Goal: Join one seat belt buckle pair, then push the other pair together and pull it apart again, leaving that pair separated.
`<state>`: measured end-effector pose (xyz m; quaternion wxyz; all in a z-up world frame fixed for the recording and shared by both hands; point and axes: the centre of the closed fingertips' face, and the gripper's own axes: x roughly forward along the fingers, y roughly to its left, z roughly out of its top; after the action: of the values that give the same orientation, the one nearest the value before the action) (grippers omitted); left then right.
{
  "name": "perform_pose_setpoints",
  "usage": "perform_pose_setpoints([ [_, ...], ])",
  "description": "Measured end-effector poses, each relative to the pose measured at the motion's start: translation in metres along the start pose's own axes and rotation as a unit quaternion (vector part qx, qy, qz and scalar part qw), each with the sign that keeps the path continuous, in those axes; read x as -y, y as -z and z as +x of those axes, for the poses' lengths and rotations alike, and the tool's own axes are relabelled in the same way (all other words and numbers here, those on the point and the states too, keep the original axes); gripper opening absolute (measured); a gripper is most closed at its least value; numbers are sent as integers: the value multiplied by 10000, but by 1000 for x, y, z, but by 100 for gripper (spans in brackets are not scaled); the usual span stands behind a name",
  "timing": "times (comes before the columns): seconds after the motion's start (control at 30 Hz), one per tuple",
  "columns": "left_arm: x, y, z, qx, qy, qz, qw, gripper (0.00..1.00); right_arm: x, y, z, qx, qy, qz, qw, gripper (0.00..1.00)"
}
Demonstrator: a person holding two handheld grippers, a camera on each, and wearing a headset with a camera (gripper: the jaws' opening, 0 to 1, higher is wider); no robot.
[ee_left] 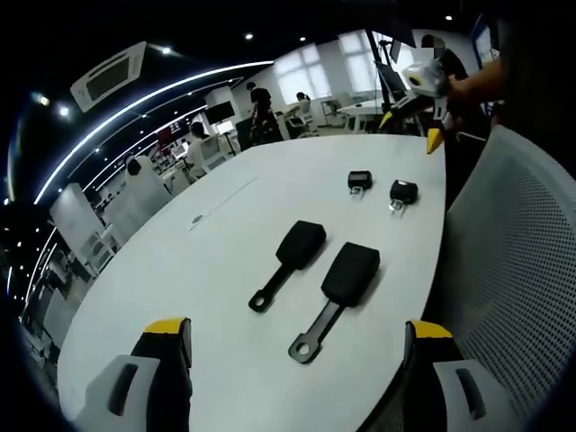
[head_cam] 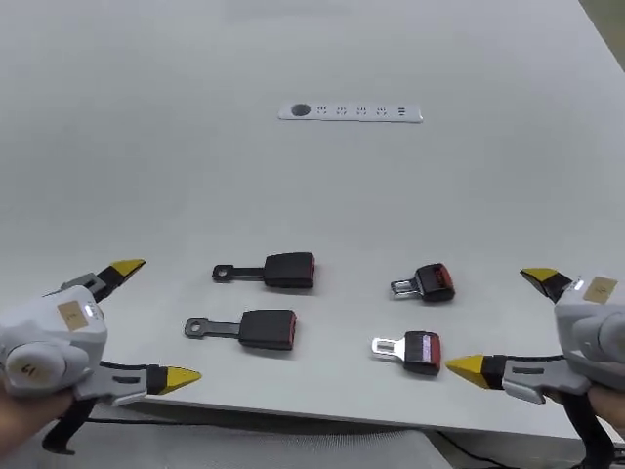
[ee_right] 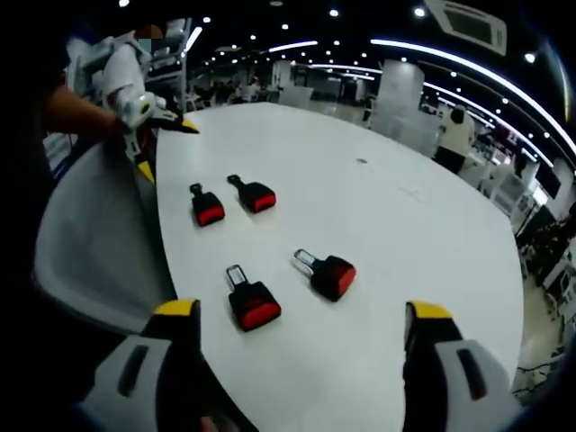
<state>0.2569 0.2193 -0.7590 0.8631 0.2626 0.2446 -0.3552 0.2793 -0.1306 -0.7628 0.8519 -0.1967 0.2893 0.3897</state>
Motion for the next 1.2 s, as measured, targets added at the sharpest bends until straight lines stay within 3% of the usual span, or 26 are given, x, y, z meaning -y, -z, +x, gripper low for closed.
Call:
perform_pose_setpoints([
  [0.17, -2, 4, 0, 6, -2, -3, 10000, 99, 0, -7, -4, 95, 47, -11, 9999, 98],
  [0.57, -4, 2, 2, 5, -53, 24, 10000, 99, 5, -12, -7, 93, 54, -218, 9997, 88],
  [1.2, -7, -1, 1, 44, -84, 29, 10000, 98, 4, -12, 6, 12, -13, -227, 9997, 86],
])
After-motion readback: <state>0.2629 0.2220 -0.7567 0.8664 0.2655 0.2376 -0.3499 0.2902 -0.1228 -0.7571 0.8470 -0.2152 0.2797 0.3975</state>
